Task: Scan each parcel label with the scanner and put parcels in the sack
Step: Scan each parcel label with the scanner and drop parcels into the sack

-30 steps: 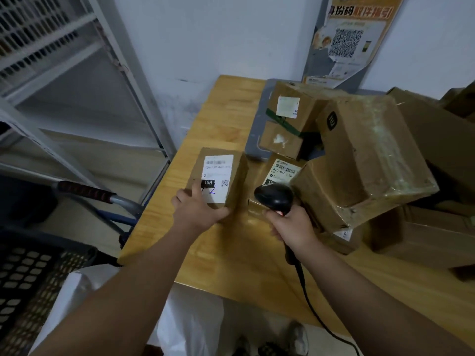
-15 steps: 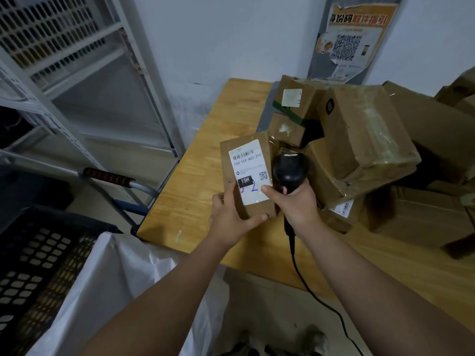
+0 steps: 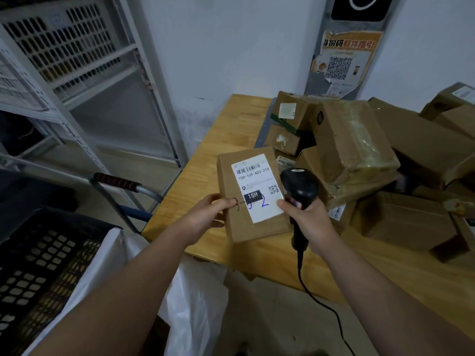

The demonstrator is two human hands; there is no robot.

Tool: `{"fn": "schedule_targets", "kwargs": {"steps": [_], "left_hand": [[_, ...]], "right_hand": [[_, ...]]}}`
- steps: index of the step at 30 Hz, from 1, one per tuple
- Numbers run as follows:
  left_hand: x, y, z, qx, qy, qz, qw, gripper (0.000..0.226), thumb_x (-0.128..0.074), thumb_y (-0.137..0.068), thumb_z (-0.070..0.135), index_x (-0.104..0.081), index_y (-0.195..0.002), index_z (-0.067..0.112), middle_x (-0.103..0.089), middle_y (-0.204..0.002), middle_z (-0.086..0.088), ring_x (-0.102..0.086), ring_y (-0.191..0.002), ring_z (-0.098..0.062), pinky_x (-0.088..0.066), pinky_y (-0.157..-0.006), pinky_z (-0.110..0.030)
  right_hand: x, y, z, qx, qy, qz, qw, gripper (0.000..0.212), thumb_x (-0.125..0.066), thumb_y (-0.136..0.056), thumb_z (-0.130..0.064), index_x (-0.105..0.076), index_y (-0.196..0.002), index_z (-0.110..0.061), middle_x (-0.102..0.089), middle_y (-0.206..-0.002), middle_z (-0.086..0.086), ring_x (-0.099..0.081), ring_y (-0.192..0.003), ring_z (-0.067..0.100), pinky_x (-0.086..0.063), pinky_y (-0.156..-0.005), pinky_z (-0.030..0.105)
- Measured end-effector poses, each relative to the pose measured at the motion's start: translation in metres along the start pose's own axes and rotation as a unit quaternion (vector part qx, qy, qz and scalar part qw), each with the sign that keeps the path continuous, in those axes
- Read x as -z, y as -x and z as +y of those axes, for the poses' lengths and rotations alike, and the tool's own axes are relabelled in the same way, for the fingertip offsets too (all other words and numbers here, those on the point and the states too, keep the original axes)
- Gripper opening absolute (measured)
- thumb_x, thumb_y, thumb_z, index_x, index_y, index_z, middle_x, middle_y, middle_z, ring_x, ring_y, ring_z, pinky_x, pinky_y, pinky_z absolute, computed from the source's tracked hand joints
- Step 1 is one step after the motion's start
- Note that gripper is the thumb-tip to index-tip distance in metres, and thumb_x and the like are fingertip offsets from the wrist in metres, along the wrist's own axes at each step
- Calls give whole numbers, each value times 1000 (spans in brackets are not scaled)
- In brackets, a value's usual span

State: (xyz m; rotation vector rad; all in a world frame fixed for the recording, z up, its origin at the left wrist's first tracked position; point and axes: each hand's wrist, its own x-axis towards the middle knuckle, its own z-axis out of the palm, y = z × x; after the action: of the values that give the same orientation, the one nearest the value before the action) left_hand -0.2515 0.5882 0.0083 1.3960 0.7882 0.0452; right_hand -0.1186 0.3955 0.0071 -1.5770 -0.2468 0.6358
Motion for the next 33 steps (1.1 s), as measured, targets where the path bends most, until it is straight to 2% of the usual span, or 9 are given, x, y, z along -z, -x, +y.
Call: {"fn": "schedule_targets", "kwargs": {"steps": [3, 5, 8, 10, 12, 16, 20, 23, 33], "left_hand": [[3, -5, -1, -9, -38, 56, 998, 54, -73, -82, 33, -54, -127, 12, -66, -114, -3, -63, -103, -20, -51, -88, -34], [6, -9, -2, -11, -37, 87, 995, 53, -73, -82, 31, -53, -128, 13, -64, -118, -2, -61, -106, -18, -51, -87, -32], [9, -13, -3, -17, -36, 108, 993, 57, -74, -82, 30, -51, -131, 12, -62, -123, -2, -59, -109, -18, -50, -84, -30], [9, -15, -4, -15, -35, 107, 994, 59, -74, -82, 28, -50, -132, 11, -61, -123, -3, -59, -107, -16, -49, -79, -27], [8, -17, -4, -12, -32, 108, 994, 62, -75, -81, 27, -47, -134, 10, -60, -124, -3, -58, -105, -16, -47, -75, -25], [5, -18, -6, -6, -28, 118, 993, 62, -75, -82, 25, -46, -135, 10, -59, -123, -3, -57, -105, -19, -46, -77, -27], [3, -19, -6, -2, -30, 118, 993, 60, -75, -81, 25, -47, -133, 10, -59, -120, -2, -57, -104, -19, -46, -77, -27], [2, -19, -5, -1, -28, 116, 993, 56, -74, -83, 23, -48, -131, 10, -60, -115, -2, -57, -104, -20, -45, -79, -28], [4, -19, -7, 3, -31, 129, 991, 63, -75, -82, 25, -46, -135, 9, -58, -123, -4, -54, -110, -21, -46, -84, -31]], "right_hand": [[-4, 3, -9, 51, 67, 30, 996, 35, -75, -83, -24, -56, -113, -24, -66, -100, -11, -63, -99, 9, -53, -91, 37], [-8, 10, -20, 84, 94, 29, 992, 30, -74, -83, -27, -57, -109, -27, -65, -91, -14, -62, -86, 3, -53, -85, 34], [-14, 22, -32, 94, 155, -15, 983, 23, -73, -83, -33, -66, -95, -14, -68, -71, -1, -67, -60, 11, -55, -66, 34], [-18, 29, -35, 114, 208, -23, 971, 26, -71, -81, -40, -63, -81, -16, -67, -63, 5, -67, -57, 19, -58, -63, 40], [-22, 32, -36, 127, 252, -13, 959, 24, -69, -80, -45, -57, -82, -24, -66, -63, 2, -68, -60, 21, -59, -63, 42], [-25, 37, -42, 88, 228, -28, 969, 26, -68, -85, -38, -57, -95, -18, -66, -64, 3, -67, -50, 20, -59, -55, 37], [-24, 37, -39, 53, 209, -29, 976, 24, -67, -87, -30, -61, -78, -8, -59, -47, 2, -60, -42, 16, -51, -48, 29], [-24, 36, -35, 37, 207, -13, 978, 19, -65, -86, -21, -61, -75, -5, -55, -42, 0, -57, -40, 14, -50, -46, 27], [-25, 39, -36, 50, 235, -19, 971, 18, -64, -86, -22, -63, -83, -4, -57, -49, 3, -60, -42, 16, -52, -49, 29]]}}
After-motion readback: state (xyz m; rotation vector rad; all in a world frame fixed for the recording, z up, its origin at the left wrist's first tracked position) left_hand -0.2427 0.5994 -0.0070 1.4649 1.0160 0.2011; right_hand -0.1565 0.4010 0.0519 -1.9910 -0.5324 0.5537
